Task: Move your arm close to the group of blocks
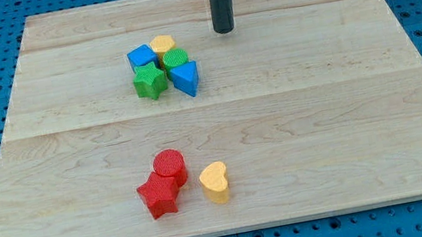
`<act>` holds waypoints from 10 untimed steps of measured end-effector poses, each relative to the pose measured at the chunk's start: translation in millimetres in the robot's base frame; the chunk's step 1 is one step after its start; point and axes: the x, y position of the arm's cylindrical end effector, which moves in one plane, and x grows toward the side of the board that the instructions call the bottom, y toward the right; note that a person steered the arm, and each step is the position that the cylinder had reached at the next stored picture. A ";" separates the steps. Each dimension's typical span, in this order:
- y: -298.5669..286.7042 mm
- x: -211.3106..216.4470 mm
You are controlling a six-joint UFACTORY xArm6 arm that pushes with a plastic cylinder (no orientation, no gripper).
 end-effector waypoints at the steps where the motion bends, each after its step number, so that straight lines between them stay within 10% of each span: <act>1: 0.0 0.0; 10: 45.4 -1.4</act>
